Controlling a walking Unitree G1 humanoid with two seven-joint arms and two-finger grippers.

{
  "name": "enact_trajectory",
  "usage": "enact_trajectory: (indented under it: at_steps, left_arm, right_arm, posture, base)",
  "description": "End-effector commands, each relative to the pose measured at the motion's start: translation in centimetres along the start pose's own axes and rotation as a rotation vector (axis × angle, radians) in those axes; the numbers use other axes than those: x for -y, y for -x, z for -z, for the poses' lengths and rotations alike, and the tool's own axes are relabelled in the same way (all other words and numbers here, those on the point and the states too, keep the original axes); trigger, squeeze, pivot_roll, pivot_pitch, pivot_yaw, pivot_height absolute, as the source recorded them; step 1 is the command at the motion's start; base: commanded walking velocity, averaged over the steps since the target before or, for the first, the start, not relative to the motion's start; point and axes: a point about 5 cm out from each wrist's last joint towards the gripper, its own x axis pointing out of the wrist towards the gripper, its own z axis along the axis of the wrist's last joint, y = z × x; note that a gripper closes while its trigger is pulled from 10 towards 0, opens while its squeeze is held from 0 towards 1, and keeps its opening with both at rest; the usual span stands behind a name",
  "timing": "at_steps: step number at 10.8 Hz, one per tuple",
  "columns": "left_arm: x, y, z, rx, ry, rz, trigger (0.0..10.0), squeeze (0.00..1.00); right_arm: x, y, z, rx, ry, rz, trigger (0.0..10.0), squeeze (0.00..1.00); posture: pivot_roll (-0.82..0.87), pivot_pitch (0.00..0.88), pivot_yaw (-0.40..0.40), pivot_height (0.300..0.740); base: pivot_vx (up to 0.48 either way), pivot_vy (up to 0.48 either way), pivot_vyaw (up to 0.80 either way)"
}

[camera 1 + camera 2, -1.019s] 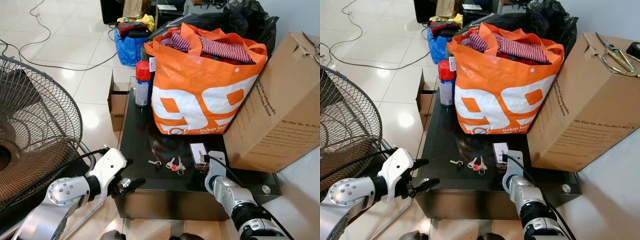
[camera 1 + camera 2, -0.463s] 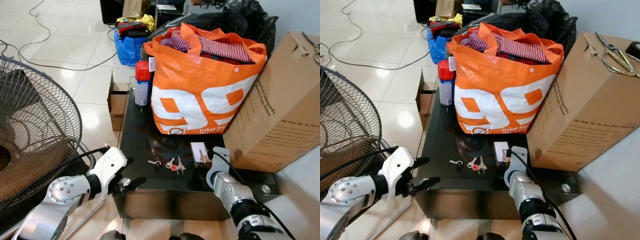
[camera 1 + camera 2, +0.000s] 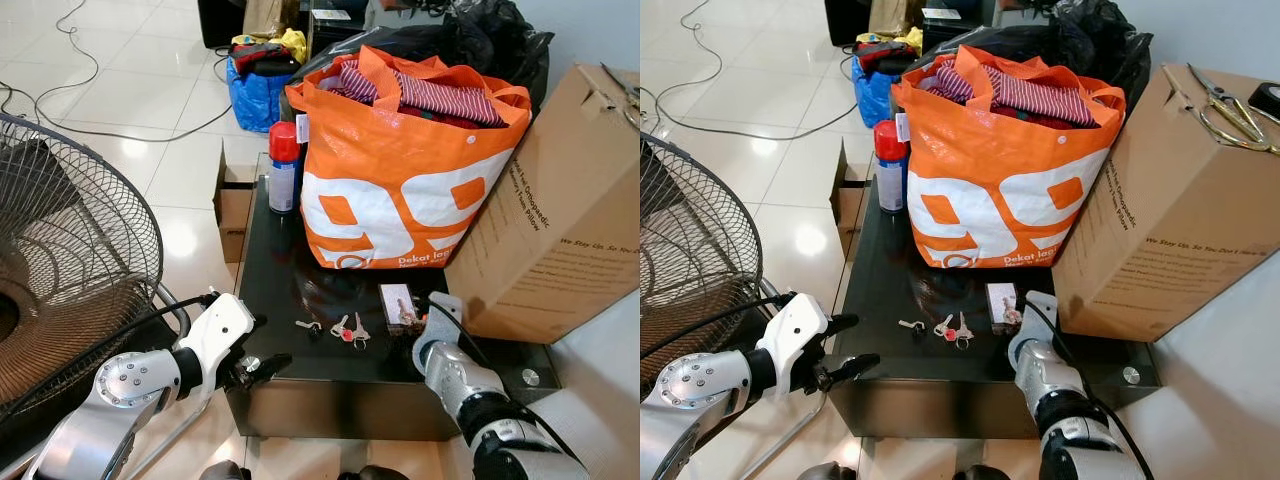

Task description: Hang keys on a hook

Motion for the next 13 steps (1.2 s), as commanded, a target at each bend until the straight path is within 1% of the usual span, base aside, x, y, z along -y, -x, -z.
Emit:
enact_trajectory:
  at_steps: [1,5,7,10,11,12,13]
  left_arm:
    - [0.1,0.1,-0.1,-0.002,-0.003,0.007,10.0,0.00]
    - [0.0,0.0,-0.3,-0.001,-0.010,0.011,10.0,0.00]
    - [-0.1,0.3,-0.2,-0.009,-0.010,0.008,10.0,0.00]
    - [-0.3,0.5,-0.1,-0.017,-0.013,0.007,10.0,0.00]
    - [-0.4,0.5,-0.2,-0.014,-0.015,0.004,10.0,0.00]
    - [-0.4,0.4,-0.2,-0.012,-0.016,0.003,10.0,0.00]
    - [-0.4,0.4,-0.3,-0.011,-0.015,0.001,10.0,0.00]
  right_arm:
    - [0.2,-0.1,0.1,-0.002,-0.017,0.013,0.0,0.00]
    - [0.4,-0.2,0.6,-0.015,-0.042,0.030,0.0,0.00]
    - [0.4,-0.2,0.7,-0.012,-0.063,0.039,0.0,0.00]
    - [0.5,-0.2,0.8,-0.011,-0.065,0.038,0.0,0.00]
    - [0.8,-0.2,0.6,-0.009,-0.012,0.045,2.2,0.00]
    - [1.2,-0.2,0.3,0.025,0.017,0.023,10.0,0.98]
    - [1.4,-0.1,-0.1,0.044,0.018,0.009,10.0,1.00]
  posture:
    - [0.04,0.069,-0.106,0.740]
    - [0.05,0.071,-0.101,0.740]
    - [0.06,0.082,-0.096,0.740]
    - [0.06,0.079,-0.089,0.740]
    - [0.06,0.078,-0.091,0.740]
    - [0.06,0.075,-0.094,0.740]
    - [0.06,0.072,-0.097,0.740]
  base:
    - [0.000,0.000,0.00]
    - [0.000,0.000,0.00]
    - [0.000,0.000,0.00]
    - [0.000,0.000,0.00]
    - [0.000,0.000,0.00]
    - [0.000,0.000,0.00]
    - [0.000,0.000,0.00]
